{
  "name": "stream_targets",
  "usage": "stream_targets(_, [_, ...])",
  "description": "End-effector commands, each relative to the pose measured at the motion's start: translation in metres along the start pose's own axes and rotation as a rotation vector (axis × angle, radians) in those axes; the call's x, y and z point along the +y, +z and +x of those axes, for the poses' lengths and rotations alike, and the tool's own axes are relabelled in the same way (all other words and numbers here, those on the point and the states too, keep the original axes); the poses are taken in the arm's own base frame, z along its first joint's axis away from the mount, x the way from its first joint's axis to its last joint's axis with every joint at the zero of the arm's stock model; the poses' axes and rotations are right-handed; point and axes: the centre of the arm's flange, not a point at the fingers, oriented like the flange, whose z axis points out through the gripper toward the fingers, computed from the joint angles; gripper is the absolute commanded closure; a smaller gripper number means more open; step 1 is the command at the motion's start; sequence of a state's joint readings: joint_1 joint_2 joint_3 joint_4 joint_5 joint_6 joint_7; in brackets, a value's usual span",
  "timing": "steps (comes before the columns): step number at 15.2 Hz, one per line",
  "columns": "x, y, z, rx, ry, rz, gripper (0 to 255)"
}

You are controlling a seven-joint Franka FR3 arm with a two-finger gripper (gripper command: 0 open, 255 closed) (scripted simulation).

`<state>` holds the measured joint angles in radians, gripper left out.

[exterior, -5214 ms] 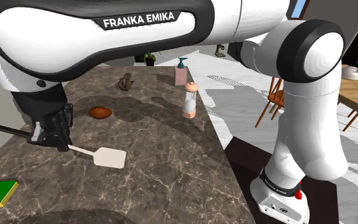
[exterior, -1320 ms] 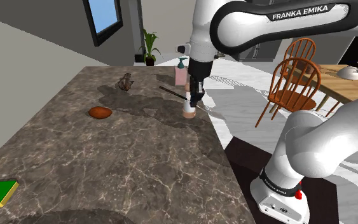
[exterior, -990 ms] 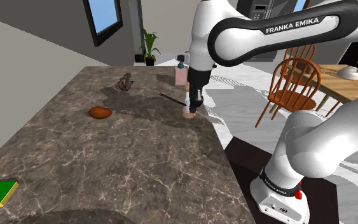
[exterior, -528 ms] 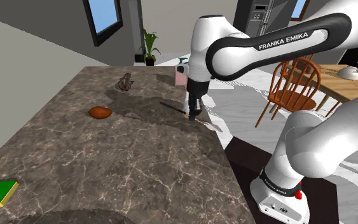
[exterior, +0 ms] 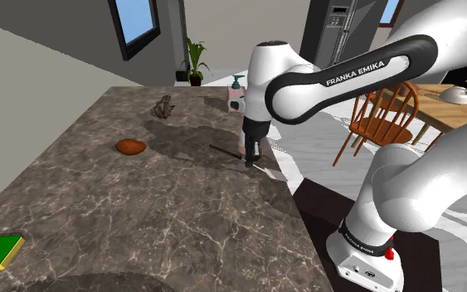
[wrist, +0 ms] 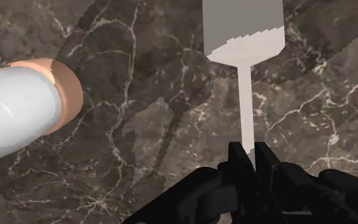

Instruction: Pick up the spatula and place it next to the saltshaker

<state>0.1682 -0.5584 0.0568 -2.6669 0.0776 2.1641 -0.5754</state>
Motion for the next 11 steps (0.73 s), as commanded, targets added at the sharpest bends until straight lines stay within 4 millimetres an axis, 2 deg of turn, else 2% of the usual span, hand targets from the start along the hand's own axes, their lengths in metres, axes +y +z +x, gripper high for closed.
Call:
stream_targets(1, [-0.001,0.011,-0.001,0.001,0.000,0.000,255])
stream_targets(11, [-0.001,0.066,-0.004,0.001,0.000,0.000,255])
